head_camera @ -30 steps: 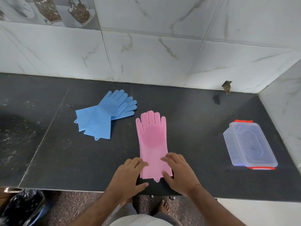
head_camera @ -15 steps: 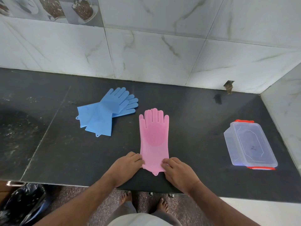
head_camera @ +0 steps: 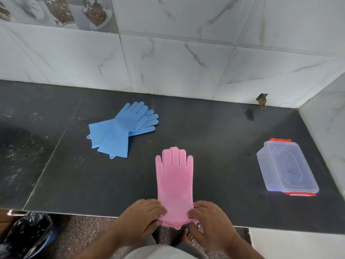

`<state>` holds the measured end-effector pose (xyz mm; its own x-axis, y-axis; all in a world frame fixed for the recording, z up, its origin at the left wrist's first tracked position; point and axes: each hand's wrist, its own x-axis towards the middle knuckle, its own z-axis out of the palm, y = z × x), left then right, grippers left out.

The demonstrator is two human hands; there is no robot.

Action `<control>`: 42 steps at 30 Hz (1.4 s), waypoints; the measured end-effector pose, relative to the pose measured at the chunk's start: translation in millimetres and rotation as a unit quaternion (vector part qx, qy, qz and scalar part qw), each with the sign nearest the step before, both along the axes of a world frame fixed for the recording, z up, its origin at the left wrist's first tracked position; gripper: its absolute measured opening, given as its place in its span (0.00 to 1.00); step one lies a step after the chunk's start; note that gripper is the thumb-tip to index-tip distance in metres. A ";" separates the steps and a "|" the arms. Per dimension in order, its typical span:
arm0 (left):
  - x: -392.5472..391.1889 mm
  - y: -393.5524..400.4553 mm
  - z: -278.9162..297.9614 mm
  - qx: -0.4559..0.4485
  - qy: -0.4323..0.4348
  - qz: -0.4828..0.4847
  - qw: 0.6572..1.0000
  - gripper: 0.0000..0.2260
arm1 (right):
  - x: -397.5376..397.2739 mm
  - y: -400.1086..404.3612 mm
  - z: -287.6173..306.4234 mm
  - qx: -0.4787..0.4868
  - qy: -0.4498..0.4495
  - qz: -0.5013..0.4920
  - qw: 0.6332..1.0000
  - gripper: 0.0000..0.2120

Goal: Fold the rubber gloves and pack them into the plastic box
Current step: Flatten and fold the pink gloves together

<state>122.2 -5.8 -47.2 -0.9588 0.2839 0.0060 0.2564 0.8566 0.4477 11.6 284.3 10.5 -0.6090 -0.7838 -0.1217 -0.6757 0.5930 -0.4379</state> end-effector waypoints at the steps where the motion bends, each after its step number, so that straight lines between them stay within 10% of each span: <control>1: 1.1 0.9 3.1 0.024 -0.018 0.023 0.999 0.08 | 2.2 0.5 1.5 -0.001 -0.008 -0.016 1.000 0.07; 6: -34.4 -6.6 31.8 0.109 -0.032 0.147 0.983 0.21 | -20.8 -15.1 15.4 -0.027 -0.035 -0.116 0.992 0.13; 18: -161.1 -32.7 46.9 0.125 -0.104 0.323 0.932 0.12 | -141.3 -92.1 18.6 -0.093 -0.119 -0.277 0.949 0.09; 35: -185.6 -11.2 21.1 0.025 -0.043 0.353 0.934 0.16 | -144.9 -110.4 -21.8 -0.006 -0.038 -0.302 0.953 0.21; 42: -149.1 16.8 1.8 -0.076 0.097 0.130 0.984 0.29 | -96.1 -123.3 -41.1 0.067 0.126 -0.136 0.980 0.31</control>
<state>-27.0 10.9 -45.3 -0.9842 0.0413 0.1722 0.0880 0.9580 0.2730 -84.6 161.0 -30.6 -0.8167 -0.5763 -0.0306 -0.5623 0.8065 -0.1827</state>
